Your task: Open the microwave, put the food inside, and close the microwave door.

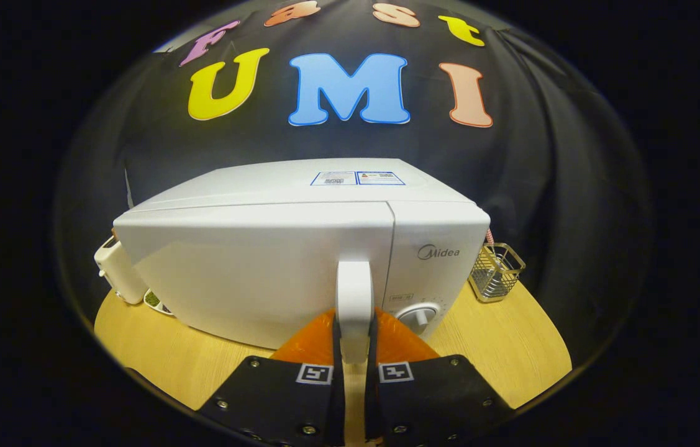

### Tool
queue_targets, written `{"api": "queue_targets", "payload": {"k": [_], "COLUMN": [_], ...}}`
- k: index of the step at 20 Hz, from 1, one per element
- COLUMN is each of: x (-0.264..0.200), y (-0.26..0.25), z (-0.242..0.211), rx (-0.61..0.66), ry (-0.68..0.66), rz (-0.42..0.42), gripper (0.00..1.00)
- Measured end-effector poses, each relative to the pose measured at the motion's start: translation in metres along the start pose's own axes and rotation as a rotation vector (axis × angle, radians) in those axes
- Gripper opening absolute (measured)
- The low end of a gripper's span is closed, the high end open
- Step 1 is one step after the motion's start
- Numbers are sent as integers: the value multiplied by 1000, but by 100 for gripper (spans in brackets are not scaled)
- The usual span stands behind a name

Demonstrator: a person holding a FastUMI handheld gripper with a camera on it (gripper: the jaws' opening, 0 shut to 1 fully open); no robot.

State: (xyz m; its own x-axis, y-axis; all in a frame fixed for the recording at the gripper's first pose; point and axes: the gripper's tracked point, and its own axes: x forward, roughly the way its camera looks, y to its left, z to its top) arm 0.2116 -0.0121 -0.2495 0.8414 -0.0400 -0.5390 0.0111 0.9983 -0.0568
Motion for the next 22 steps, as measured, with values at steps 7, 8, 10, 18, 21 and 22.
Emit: {"api": "queue_targets", "payload": {"k": [7,8,10,18,21,22], "x": [-6,-5,-5,-41,-60,-66], "y": [-1,-1,-1,7,12,14], "z": [1,-1,0,-18,-28,-31], "rx": [-80,-80,-69,-85,-96,-100], "ry": [-13,-6,-5,15,39,49], "rz": [-33,-27,-23,2,23,29], "gripper": [6,5,5,5,5,5]}}
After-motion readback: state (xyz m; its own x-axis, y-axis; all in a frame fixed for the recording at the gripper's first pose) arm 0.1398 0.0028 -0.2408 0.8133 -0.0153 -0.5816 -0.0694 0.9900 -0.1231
